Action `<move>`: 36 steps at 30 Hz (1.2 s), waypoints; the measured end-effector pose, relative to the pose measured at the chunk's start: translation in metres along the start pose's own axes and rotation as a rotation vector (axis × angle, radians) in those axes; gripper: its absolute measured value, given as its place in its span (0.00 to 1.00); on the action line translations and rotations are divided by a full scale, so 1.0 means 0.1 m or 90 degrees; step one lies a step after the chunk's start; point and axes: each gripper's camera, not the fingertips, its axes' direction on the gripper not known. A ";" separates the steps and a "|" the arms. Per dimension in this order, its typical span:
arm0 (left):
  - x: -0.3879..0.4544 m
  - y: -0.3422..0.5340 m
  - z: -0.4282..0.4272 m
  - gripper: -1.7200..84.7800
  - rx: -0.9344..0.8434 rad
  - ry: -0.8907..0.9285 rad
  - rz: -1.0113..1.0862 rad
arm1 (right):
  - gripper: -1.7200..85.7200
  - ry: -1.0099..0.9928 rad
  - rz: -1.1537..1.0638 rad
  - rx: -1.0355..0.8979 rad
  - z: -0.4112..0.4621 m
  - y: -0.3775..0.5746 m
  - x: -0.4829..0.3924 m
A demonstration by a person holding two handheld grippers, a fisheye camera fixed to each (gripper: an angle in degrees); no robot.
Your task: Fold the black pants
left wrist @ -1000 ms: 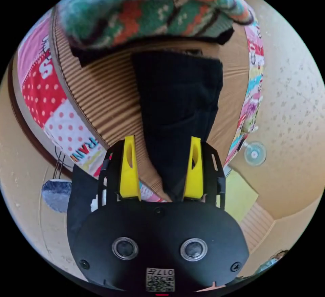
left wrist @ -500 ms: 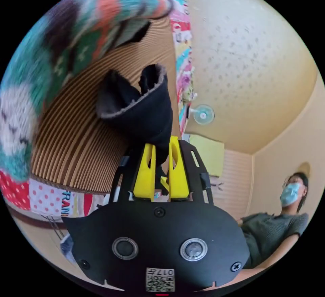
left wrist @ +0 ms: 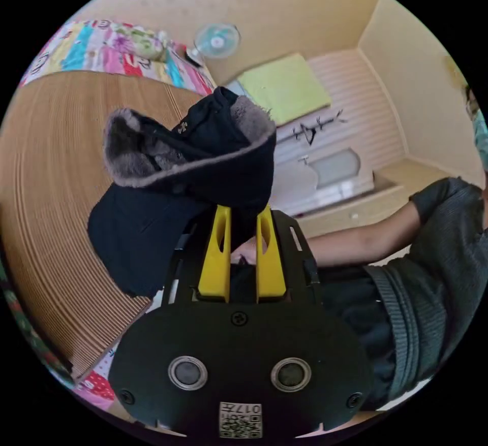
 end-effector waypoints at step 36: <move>-1.14 0.05 0.99 0.11 -0.036 0.152 -0.146 | 0.02 -0.348 0.081 0.148 -0.42 0.08 -0.18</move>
